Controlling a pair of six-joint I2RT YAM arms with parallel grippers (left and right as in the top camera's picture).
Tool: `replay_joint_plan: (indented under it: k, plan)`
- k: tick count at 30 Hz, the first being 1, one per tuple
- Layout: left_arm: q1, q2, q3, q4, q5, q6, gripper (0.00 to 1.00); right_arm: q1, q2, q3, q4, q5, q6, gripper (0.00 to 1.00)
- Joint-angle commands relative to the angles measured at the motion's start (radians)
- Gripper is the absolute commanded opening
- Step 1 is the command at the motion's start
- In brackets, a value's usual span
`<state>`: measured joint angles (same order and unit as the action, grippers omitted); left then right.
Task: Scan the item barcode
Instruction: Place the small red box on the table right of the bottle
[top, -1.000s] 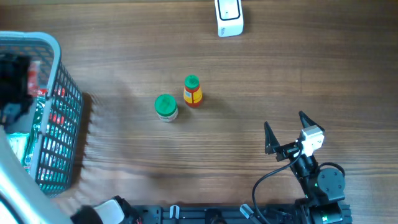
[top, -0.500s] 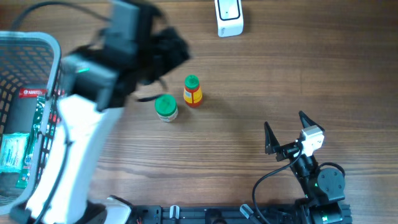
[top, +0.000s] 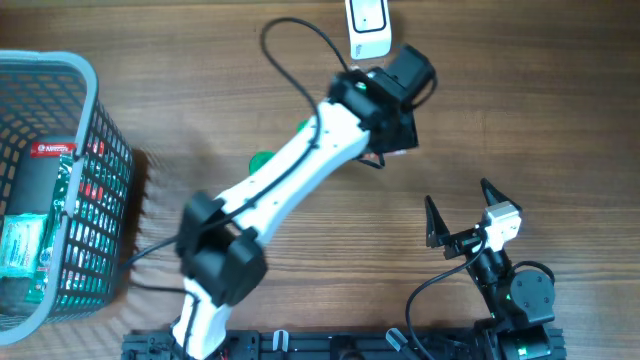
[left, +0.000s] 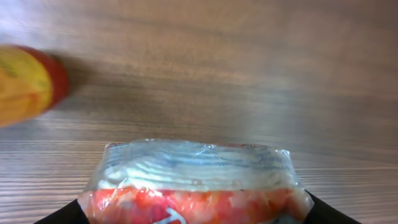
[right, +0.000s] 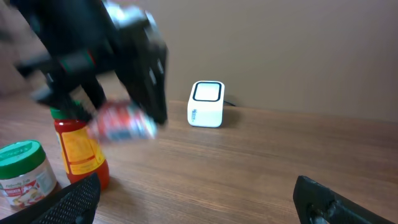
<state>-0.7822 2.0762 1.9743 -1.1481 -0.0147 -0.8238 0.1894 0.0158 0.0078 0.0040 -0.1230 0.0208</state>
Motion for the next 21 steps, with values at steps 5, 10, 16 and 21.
replay_joint_plan:
  k: [5, 10, 16, 21]
  plan:
    - [-0.026, 0.186, 0.006, 0.004, -0.013, 0.008, 0.73, 0.004, -0.002, -0.002, 0.003, -0.007, -0.002, 1.00]
    - [-0.033, 0.228, 0.000, 0.000, -0.013, 0.008, 0.78, 0.004, -0.002, -0.002, 0.003, -0.007, -0.002, 1.00]
    - [-0.034, 0.227, 0.001, -0.011, -0.013, 0.009, 0.78, 0.004, -0.002, -0.002, 0.003, -0.007, -0.002, 1.00]
    - [-0.026, 0.202, 0.011, -0.027, -0.013, 0.010, 0.77, 0.004, -0.002, -0.002, 0.003, -0.007, -0.002, 1.00]
